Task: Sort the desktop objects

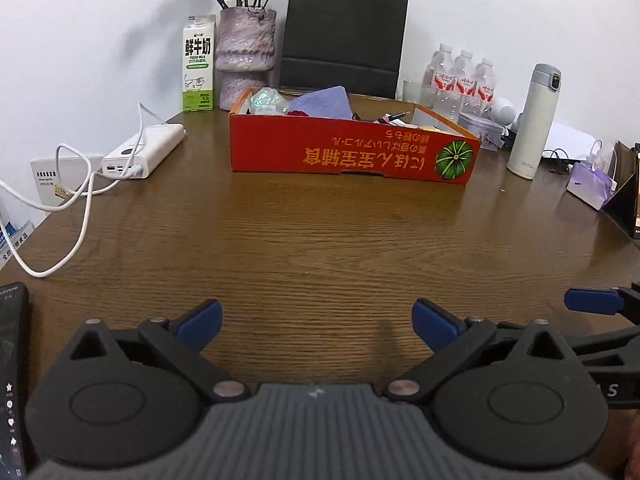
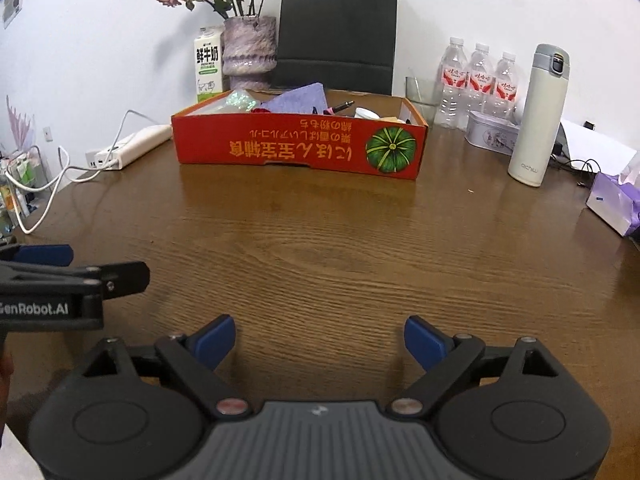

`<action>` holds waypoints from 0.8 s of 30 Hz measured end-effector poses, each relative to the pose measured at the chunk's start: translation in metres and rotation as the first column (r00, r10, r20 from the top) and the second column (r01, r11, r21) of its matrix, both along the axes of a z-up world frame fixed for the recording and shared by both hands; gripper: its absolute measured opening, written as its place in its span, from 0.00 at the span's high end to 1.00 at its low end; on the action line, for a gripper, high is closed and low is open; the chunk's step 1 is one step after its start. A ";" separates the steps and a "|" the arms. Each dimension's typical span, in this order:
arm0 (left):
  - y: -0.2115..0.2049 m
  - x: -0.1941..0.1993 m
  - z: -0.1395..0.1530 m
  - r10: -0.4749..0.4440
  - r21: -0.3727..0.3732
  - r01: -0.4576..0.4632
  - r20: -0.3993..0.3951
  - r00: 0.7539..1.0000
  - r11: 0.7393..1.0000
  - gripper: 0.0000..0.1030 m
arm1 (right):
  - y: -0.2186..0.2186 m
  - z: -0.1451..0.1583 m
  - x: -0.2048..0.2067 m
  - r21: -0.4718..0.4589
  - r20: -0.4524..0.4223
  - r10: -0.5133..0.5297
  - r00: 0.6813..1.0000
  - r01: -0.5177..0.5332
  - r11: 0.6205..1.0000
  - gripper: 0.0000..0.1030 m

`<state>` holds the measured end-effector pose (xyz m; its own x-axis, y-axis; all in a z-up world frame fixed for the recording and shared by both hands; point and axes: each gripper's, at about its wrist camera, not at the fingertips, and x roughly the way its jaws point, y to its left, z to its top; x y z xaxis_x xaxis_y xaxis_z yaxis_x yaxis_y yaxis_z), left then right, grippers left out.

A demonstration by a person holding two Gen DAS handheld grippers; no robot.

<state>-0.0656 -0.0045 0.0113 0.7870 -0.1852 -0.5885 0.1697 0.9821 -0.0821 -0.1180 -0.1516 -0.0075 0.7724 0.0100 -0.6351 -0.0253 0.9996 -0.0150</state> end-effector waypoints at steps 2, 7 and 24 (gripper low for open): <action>0.001 0.004 -0.001 0.000 0.005 0.000 -0.002 1.000 1.000 0.00 | 0.000 -0.001 0.001 0.010 0.003 -0.003 1.000 0.003 1.000 0.11; 0.002 0.027 -0.005 0.013 0.049 -0.014 0.006 1.000 0.999 0.00 | -0.001 -0.007 0.019 -0.004 -0.002 -0.026 1.000 0.026 1.000 0.05; -0.012 0.080 -0.016 0.005 0.099 0.001 -0.057 0.998 0.995 0.00 | -0.012 -0.014 0.082 0.033 -0.013 -0.041 0.999 0.042 0.999 0.00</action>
<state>0.0148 -0.0165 -0.0046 0.7518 -0.1223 -0.6480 0.1653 0.9862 0.0057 -0.0355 -0.1634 -0.0217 0.7644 -0.0008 -0.6447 0.0164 0.9997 0.0181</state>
